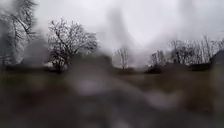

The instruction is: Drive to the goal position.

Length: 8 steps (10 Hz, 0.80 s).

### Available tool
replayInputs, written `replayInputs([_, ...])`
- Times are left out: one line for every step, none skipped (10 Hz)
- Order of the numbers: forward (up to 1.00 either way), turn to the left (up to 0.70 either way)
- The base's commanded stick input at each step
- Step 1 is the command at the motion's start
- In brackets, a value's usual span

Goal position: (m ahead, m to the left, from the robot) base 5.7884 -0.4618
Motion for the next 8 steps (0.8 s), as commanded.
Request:
replayInputs([0.85, 0.34])
replayInputs([0.85, 0.34])
replayInputs([0.85, 0.18])
replayInputs([0.85, 0.0])
replayInputs([0.85, 0.0])
replayInputs([0.85, 0.0])
replayInputs([0.85, 0.0])
replayInputs([0.85, 0.0])
